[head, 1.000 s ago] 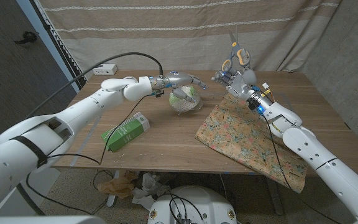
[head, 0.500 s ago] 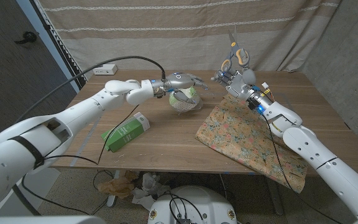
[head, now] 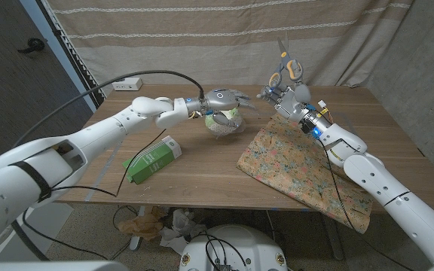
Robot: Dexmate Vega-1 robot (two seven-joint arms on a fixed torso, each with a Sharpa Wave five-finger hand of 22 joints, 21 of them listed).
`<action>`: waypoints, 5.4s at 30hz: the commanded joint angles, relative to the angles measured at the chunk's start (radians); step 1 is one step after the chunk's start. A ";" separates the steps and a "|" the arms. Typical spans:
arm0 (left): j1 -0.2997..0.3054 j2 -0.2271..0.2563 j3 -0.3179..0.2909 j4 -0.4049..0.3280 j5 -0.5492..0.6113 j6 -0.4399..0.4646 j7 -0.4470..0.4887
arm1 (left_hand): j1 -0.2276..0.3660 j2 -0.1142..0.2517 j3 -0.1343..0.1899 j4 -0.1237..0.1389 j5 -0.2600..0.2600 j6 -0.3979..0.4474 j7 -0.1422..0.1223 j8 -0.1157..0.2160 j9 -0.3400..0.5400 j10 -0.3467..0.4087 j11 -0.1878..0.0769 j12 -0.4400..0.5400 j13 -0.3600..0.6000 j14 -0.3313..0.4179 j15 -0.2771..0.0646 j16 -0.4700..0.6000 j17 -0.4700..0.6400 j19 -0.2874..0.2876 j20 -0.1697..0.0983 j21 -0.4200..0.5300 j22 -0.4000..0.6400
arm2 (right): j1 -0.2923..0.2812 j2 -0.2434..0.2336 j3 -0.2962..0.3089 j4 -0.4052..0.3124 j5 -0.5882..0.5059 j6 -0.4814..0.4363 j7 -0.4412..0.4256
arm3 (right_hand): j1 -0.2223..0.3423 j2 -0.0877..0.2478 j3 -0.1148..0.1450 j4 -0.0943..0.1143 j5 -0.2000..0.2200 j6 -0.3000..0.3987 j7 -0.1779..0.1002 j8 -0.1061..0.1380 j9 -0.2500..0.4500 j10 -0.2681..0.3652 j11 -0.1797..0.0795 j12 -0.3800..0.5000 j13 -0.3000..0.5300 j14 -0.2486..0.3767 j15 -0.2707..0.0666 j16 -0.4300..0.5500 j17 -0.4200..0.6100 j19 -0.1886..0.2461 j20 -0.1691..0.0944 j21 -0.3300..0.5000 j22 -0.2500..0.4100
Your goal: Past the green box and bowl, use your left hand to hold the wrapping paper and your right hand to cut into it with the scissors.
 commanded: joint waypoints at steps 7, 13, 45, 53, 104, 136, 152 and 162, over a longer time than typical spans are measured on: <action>-0.072 -0.024 0.132 0.046 0.217 0.111 0.219 | -0.004 -0.009 -0.013 0.001 0.015 -0.009 0.002 0.012 0.001 0.011 0.001 0.012 0.000 -0.006 -0.169 0.002 0.001 -0.010 -0.018 -0.006 -0.001 | 0.007 -0.003 0.005 0.008 -0.007 -0.004 -0.027 | 0.003 0.008 -0.004 -0.007 0.002 -0.063 0.076 -0.005 0.007 -0.001 -0.001 0.007 0.002 0.000 -0.064 0.008 -0.002 0.004 -0.003 0.005 -0.004; -0.115 -0.040 0.189 0.081 0.262 0.125 0.266 | 0.073 0.039 0.019 -0.021 0.039 0.016 0.002 0.032 0.003 0.040 -0.001 0.029 0.005 0.007 -0.172 0.009 -0.001 0.000 -0.033 -0.004 -0.004 | 0.013 -0.005 0.008 0.005 -0.007 -0.009 -0.038 | 0.004 0.010 -0.003 -0.008 0.002 -0.062 0.077 -0.006 0.008 0.001 -0.004 0.007 -0.004 0.000 -0.065 0.008 -0.007 0.005 -0.005 0.006 -0.007; -0.140 -0.128 0.362 0.185 0.298 0.305 0.414 | 0.009 -0.002 -0.052 0.000 0.062 0.077 0.002 0.049 0.006 0.036 -0.001 0.035 0.007 0.019 -0.170 0.019 0.000 0.010 -0.027 -0.006 -0.005 | -0.062 -0.039 0.063 -0.062 -0.006 0.022 -0.067 | 0.004 0.016 -0.003 -0.015 0.003 -0.058 0.077 -0.016 0.011 -0.007 -0.001 0.019 -0.007 -0.004 -0.064 0.014 -0.017 0.002 -0.006 0.011 -0.018; -0.138 -0.169 0.394 0.248 0.298 0.345 0.454 | 0.013 0.001 -0.052 -0.002 0.063 0.089 0.003 0.053 0.006 0.035 -0.001 0.035 0.008 0.018 -0.171 0.018 0.000 0.014 -0.027 -0.005 -0.005 | -0.060 -0.036 0.062 -0.056 -0.006 0.029 -0.057 | 0.003 0.017 -0.003 -0.016 0.003 -0.056 0.078 -0.017 0.013 -0.007 0.000 0.023 -0.007 -0.005 -0.065 0.016 -0.018 0.001 -0.006 0.012 -0.020; -0.248 -0.518 0.677 0.789 0.132 0.363 0.678 | 0.020 0.028 -0.044 0.003 0.067 0.111 0.002 0.055 0.006 0.020 -0.001 0.030 0.009 0.009 -0.170 0.013 0.002 0.012 -0.031 -0.005 -0.003 | -0.052 -0.028 0.076 -0.042 -0.001 0.040 -0.048 | 0.013 0.026 0.000 -0.029 0.006 -0.048 0.075 -0.028 0.019 -0.010 -0.004 0.036 -0.025 -0.009 -0.066 0.029 -0.032 0.000 -0.011 0.023 -0.031; -0.229 -0.609 0.750 0.912 0.010 0.352 0.651 | 0.063 0.089 0.003 -0.009 0.025 0.306 0.002 0.094 0.005 0.250 -0.002 0.097 0.025 0.142 -0.176 0.037 0.009 0.051 -0.046 0.003 -0.005 | -0.066 -0.034 0.092 -0.061 0.016 0.032 -0.048 | 0.001 0.033 -0.002 -0.029 0.005 -0.044 0.077 -0.035 0.025 -0.015 -0.001 0.047 -0.032 -0.014 -0.066 0.037 -0.041 -0.004 -0.011 0.029 -0.036; -0.218 -0.612 0.713 0.920 -0.047 0.311 0.593 | 0.031 0.318 0.223 0.035 -0.077 0.596 0.006 0.137 -0.003 0.581 -0.003 0.197 0.118 0.404 -0.186 0.062 0.051 0.096 -0.033 0.032 0.013 | -0.064 -0.032 0.093 -0.056 0.025 0.029 -0.036 | -0.001 0.036 -0.002 -0.030 0.004 -0.044 0.077 -0.037 0.030 -0.015 0.001 0.052 -0.035 -0.016 -0.066 0.039 -0.048 -0.003 -0.012 0.032 -0.038; -0.196 -0.604 0.616 0.909 -0.224 0.155 0.445 | -0.012 0.327 0.384 0.069 -0.085 0.580 0.011 0.354 0.285 0.497 0.002 0.420 0.489 0.667 -0.196 0.036 0.184 0.112 -0.030 0.130 0.051 | -0.068 -0.023 0.097 -0.051 0.026 0.041 -0.028 | -0.003 0.039 -0.002 -0.030 0.004 -0.037 0.079 -0.037 0.031 -0.016 0.001 0.053 -0.040 -0.014 -0.067 0.042 -0.053 -0.001 -0.013 0.035 -0.039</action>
